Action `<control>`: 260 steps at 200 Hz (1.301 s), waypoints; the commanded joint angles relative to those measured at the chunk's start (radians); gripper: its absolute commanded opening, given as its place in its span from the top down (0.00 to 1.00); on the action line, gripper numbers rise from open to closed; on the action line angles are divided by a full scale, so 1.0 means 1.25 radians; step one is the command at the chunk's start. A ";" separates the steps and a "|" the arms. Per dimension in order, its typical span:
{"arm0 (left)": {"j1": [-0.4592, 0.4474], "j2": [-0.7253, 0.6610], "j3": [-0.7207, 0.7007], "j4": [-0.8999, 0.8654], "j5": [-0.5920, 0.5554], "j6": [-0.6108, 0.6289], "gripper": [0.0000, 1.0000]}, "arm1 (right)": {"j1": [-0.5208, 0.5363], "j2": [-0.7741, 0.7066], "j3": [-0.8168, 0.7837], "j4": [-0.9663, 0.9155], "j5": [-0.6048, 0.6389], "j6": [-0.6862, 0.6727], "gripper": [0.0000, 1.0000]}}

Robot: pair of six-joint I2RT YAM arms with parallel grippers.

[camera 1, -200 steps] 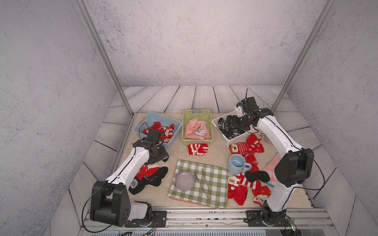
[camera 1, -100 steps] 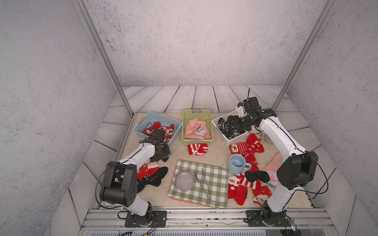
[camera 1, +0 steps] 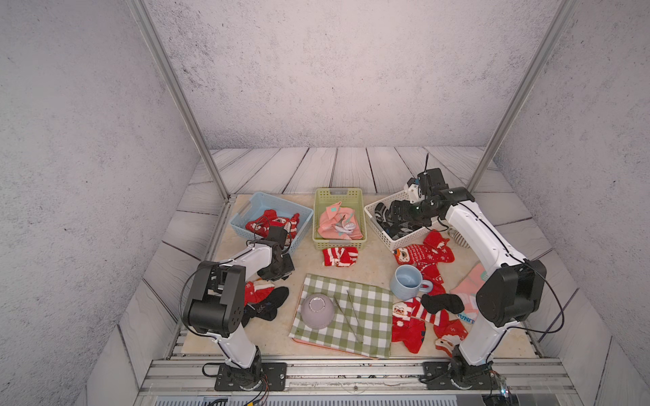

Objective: Sort the socks into the basket by color
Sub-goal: Pick up the sock from the center of the board.

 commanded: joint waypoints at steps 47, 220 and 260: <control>-0.002 -0.100 0.011 -0.067 0.007 0.036 1.00 | 0.010 -0.033 -0.007 -0.006 -0.027 -0.012 0.01; -0.166 -0.225 0.277 0.120 0.492 0.235 1.00 | 0.163 0.037 0.083 0.159 -0.535 0.117 0.13; -0.201 -0.180 0.333 0.137 0.514 0.246 1.00 | 0.177 0.058 0.105 0.184 -0.565 0.136 0.12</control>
